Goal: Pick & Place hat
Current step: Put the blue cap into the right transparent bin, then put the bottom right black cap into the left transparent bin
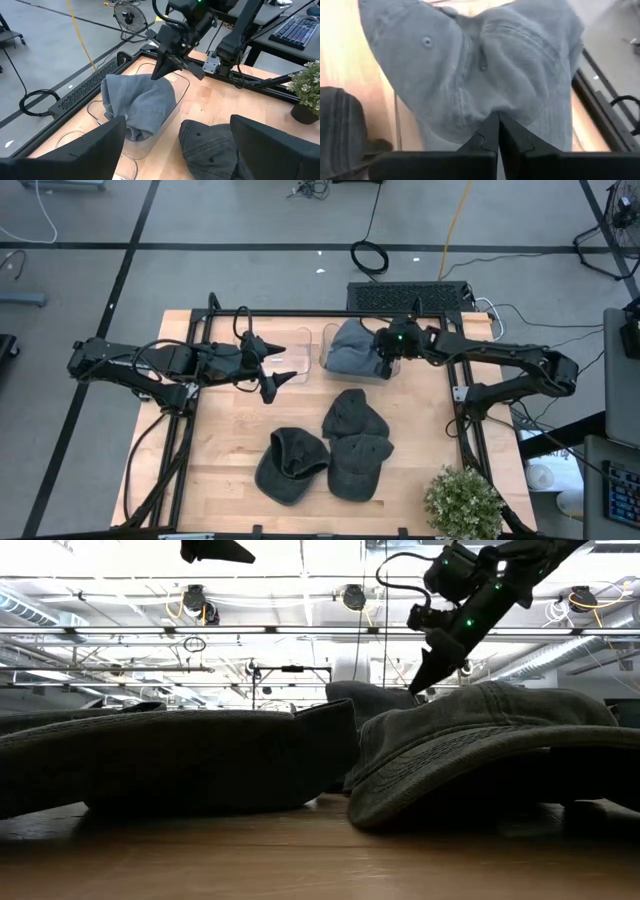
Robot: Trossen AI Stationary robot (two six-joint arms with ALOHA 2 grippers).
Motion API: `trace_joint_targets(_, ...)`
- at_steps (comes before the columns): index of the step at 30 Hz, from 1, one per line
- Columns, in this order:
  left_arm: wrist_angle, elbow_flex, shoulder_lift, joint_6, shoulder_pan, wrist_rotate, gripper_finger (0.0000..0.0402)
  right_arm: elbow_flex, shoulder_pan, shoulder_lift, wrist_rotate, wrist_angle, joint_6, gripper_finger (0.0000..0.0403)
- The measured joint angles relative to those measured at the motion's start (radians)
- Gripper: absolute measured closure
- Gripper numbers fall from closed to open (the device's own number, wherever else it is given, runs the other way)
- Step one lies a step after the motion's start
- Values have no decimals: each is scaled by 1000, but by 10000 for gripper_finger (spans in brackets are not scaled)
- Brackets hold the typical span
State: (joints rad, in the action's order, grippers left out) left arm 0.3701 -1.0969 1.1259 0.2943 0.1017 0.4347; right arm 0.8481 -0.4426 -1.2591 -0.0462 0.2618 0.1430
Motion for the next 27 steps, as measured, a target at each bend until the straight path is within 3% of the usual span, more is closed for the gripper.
trace_joint_targets(9, 0, 0, 0, -2, 0, 0, 43, 2, -53, -206, 30, 56, -26, 403)
trace_joint_targets(13, 1, 0, 0, -3, 0, 0, 35, 0, -54, -236, 23, 34, -34, 403)
trace_joint_targets(27, 2, 0, 0, -3, 0, 0, 43, -9, -45, 105, 54, 90, -119, 403)
